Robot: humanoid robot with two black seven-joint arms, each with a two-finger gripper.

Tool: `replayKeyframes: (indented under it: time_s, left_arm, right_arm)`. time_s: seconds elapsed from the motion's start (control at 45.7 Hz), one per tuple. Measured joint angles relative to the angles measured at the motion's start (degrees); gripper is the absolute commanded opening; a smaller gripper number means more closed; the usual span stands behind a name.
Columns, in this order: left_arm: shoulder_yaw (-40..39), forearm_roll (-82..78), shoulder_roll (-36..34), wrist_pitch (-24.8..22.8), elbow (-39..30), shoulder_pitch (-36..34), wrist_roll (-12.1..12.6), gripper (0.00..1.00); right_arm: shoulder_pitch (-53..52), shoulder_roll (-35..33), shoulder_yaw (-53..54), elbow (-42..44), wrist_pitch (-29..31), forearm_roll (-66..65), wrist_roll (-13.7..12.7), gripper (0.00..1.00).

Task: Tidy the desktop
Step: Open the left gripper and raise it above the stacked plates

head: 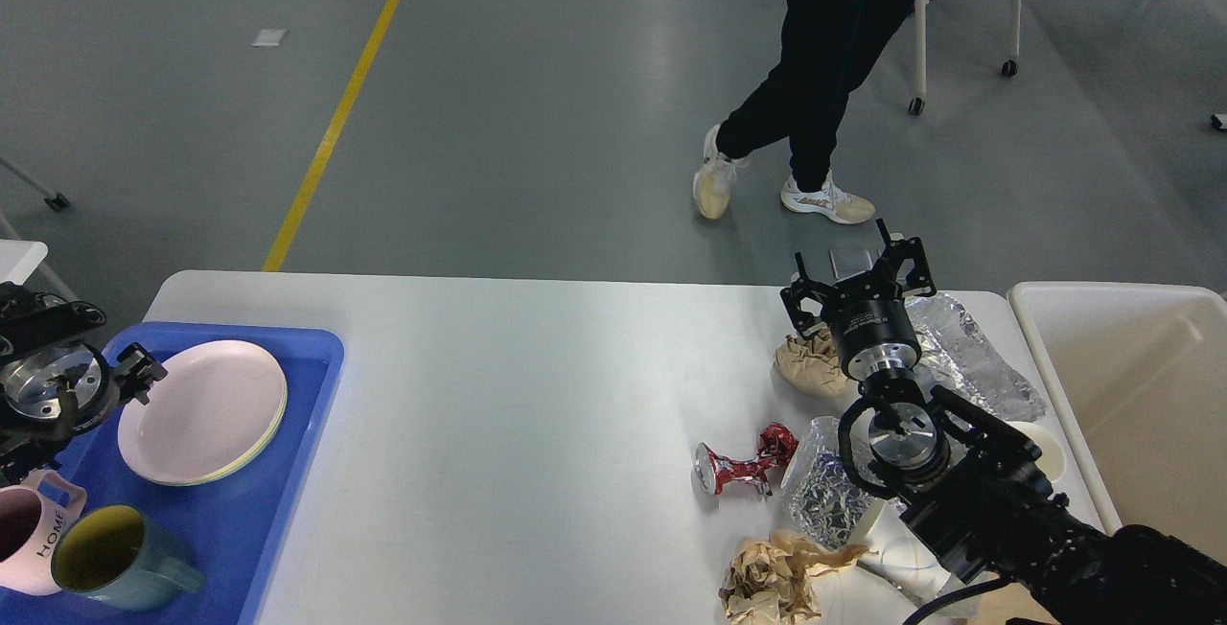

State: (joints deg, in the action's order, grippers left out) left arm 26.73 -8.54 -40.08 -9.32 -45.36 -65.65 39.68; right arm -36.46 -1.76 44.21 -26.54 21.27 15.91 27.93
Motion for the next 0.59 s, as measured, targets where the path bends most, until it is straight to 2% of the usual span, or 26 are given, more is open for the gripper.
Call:
replayKeyframes:
  time_s: [0.307,0.591]
  left_arm:
    - [-5.2,0.0,-0.2,0.0,0.1,-0.4,-0.2,0.98]
    - [-26.7,5.2,0.5,0.2,0.9,3.5,-0.3,0.98]
  right_arm:
    - [0.1,0.0,0.0,0.0,0.0,0.0,0.0,1.00]
    - [0.1,0.0,0.0,0.0,0.0,0.0,0.0,1.00]
